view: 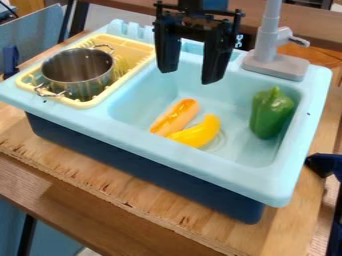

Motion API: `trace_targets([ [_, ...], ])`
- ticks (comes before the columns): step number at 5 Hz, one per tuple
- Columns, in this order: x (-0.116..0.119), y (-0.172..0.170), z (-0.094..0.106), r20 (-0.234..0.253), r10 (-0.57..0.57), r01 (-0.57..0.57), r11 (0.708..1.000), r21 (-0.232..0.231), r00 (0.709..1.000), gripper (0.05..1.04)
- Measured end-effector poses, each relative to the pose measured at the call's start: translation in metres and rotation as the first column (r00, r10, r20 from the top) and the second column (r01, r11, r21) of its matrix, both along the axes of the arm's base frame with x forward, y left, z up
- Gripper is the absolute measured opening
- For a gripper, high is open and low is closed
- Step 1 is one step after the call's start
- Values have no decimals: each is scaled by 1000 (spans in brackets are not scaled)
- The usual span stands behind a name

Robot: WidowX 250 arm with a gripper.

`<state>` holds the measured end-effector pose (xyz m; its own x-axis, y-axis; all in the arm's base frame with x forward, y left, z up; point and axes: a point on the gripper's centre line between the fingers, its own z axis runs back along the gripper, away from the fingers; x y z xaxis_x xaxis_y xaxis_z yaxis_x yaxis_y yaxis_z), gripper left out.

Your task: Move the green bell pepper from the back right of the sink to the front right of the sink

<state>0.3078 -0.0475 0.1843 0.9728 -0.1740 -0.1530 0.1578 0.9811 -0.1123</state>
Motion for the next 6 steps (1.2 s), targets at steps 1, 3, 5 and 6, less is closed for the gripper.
trace_targets([
  [1, 2, 1, -12, -26, 4, -4, 1000, 9, 1000, 999],
  [3, 36, -26, -28, 203, -27, 7, 995, 98, 979, 999],
  [5, 61, -43, -36, 330, -40, 36, 999, 18, 943, 999],
  [6, 71, -37, -39, 378, -1, 27, 998, -62, 926, 999],
])
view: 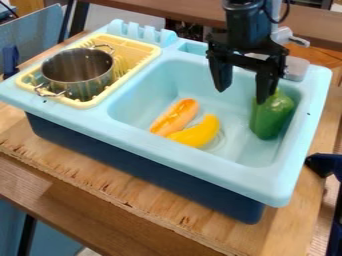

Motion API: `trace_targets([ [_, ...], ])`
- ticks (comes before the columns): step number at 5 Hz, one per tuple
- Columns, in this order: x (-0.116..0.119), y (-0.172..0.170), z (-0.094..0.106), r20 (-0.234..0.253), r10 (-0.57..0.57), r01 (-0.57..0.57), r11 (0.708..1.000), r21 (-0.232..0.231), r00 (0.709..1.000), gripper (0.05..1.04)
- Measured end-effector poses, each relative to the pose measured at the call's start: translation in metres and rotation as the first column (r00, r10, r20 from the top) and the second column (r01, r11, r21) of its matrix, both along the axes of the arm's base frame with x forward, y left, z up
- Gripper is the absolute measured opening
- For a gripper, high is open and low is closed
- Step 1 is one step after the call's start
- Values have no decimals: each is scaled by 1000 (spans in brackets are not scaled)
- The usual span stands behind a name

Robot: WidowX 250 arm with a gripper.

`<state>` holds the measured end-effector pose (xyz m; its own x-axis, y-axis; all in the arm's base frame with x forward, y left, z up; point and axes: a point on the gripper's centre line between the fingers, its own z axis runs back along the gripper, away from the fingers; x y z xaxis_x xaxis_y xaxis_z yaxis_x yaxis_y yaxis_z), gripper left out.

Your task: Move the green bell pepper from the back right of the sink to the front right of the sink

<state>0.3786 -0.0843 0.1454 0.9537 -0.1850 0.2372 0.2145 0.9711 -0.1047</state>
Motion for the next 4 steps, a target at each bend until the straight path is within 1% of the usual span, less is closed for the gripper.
trace_targets([
  [1, 10, -6, -5, 13, -9, 9, 1000, -21, 1000, 999],
  [2, 21, -13, 3, 46, -24, 25, 999, -35, 999, 999],
  [3, 22, -32, 4, 43, -75, 76, 997, -19, 996, 999],
  [4, 22, -36, 5, 48, -66, 68, 997, -30, 997, 999],
])
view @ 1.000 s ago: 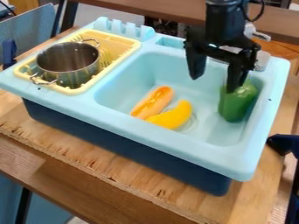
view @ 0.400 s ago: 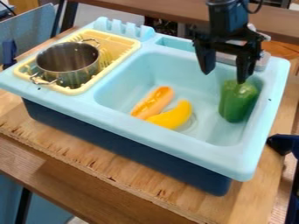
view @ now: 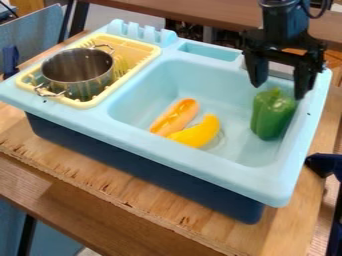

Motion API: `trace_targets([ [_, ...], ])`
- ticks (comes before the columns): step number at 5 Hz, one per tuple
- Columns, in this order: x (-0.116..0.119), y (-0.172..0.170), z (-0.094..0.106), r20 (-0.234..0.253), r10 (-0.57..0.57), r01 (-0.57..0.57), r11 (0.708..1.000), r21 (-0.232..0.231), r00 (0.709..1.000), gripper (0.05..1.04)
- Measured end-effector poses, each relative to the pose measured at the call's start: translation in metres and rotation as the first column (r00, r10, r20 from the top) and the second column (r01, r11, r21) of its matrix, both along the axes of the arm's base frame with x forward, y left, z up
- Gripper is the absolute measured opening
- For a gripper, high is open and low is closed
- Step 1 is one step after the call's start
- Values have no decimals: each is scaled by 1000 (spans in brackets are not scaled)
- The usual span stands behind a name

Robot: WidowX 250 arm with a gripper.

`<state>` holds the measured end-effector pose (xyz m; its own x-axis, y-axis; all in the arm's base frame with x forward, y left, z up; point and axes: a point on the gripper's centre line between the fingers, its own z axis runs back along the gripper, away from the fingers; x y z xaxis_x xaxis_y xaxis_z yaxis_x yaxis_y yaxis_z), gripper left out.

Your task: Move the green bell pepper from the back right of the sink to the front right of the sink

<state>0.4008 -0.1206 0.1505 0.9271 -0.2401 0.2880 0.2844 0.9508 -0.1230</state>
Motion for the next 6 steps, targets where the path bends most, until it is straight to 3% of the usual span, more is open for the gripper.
trace_targets([
  [1, -1, 0, 0, -6, 5, -5, 1000, -2, 1000, 999],
  [2, -3, 5, -4, -42, 21, -21, 1000, 11, 999, 969],
  [3, 4, 14, -22, -101, 35, -32, 999, 30, 994, 706],
  [5, 21, 17, -21, -124, 24, -20, 999, 31, 992, 244],
  [6, 18, 17, -21, -139, 22, -18, 1000, 25, 990, 115],
])
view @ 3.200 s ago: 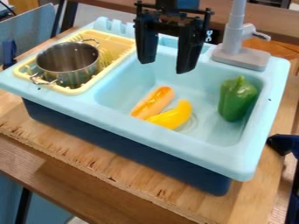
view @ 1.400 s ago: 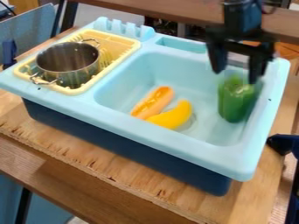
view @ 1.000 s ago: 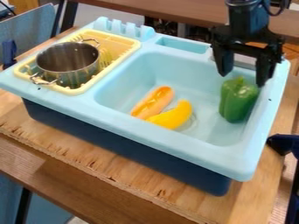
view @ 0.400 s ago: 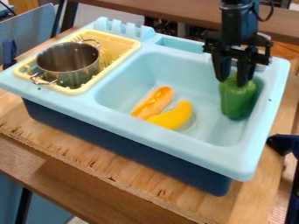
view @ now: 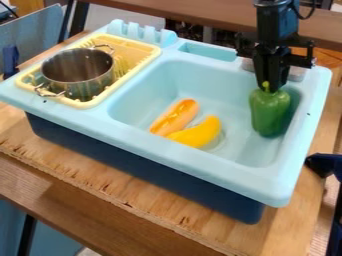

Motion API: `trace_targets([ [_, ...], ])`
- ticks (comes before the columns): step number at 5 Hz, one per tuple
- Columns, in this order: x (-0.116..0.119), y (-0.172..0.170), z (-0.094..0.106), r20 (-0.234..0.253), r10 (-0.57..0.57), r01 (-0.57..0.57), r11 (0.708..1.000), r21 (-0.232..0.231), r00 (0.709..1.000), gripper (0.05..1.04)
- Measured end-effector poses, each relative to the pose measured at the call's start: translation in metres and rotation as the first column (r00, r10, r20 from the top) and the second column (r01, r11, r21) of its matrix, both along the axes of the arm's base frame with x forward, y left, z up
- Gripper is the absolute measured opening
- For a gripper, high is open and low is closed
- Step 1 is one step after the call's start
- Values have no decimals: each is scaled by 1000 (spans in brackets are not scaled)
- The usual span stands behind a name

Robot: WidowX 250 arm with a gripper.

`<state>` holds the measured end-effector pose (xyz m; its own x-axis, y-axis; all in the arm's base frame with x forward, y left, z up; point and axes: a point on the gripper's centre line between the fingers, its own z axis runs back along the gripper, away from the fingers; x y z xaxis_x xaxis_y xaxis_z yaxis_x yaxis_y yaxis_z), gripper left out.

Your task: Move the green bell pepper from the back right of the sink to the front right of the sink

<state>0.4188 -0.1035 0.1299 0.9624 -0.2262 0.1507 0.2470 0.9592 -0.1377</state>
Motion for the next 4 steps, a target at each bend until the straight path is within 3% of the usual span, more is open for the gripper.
trace_targets([
  [2, -43, -21, 14, -89, -100, 98, 995, -23, 991, 80],
  [3, -74, -26, 29, -97, -137, 132, 990, -58, 986, 80],
  [4, -88, -29, 23, -115, -144, 137, 988, -66, 983, 80],
])
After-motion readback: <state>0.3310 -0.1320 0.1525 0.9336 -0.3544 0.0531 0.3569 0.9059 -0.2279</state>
